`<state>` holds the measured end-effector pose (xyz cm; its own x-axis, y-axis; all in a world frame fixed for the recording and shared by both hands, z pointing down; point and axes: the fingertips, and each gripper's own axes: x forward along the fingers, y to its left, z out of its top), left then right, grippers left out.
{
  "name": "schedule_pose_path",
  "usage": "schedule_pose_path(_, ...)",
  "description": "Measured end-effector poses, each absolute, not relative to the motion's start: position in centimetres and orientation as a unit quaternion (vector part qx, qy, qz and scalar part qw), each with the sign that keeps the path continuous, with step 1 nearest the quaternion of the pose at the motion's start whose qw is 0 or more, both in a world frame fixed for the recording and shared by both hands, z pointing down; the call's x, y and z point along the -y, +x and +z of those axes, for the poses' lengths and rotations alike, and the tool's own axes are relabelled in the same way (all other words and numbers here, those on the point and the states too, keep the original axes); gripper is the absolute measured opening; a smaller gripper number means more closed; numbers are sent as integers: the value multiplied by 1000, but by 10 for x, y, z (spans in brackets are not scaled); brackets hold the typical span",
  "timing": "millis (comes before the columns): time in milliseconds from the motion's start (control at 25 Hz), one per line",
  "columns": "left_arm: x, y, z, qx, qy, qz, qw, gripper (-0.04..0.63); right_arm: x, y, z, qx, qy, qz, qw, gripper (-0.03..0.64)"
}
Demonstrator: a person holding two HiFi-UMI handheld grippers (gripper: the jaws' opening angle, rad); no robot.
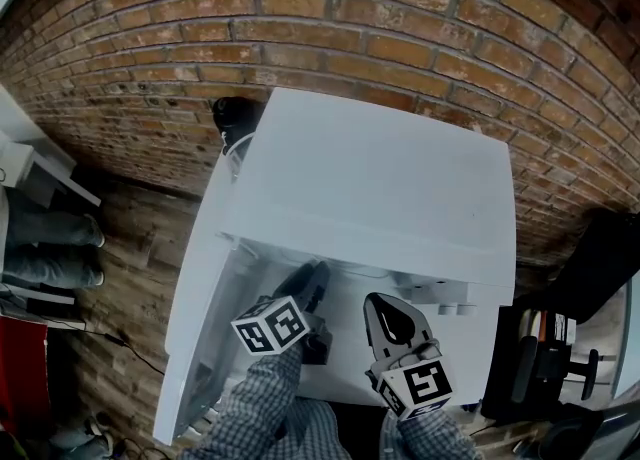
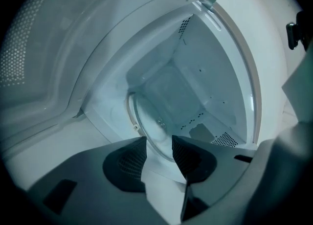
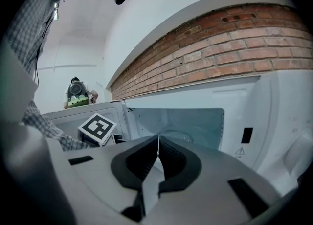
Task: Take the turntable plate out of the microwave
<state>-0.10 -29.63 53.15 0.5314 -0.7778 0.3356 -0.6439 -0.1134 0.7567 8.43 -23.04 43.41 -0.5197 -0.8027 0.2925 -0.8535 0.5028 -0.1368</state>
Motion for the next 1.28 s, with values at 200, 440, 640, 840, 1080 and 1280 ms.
schedule_pose_path(200,306,1,537,486,733,-60,472,138,233,87,432,864,477,132,92,18)
schedule_pose_path(440,312,7,545,481,714,-49,506,137,234,92,434,862,480,133,94,18)
schedule_pose_path(640,316,1,549,481,681,-79,546,135,235,92,443,862,478,123,116,18)
schedule_pose_path(840,320,-1,552,475,658,-86,577,122,236,88,452,860,478,132,121,18)
schedule_pose_path(1080,318,-7,558,470,646,-104,592,35,245,80,474,848,476,55,228,20)
schedule_pose_path(1280,319,-8,557,465,647,-105,595,34,255,63,503,841,434,-12,322,20)
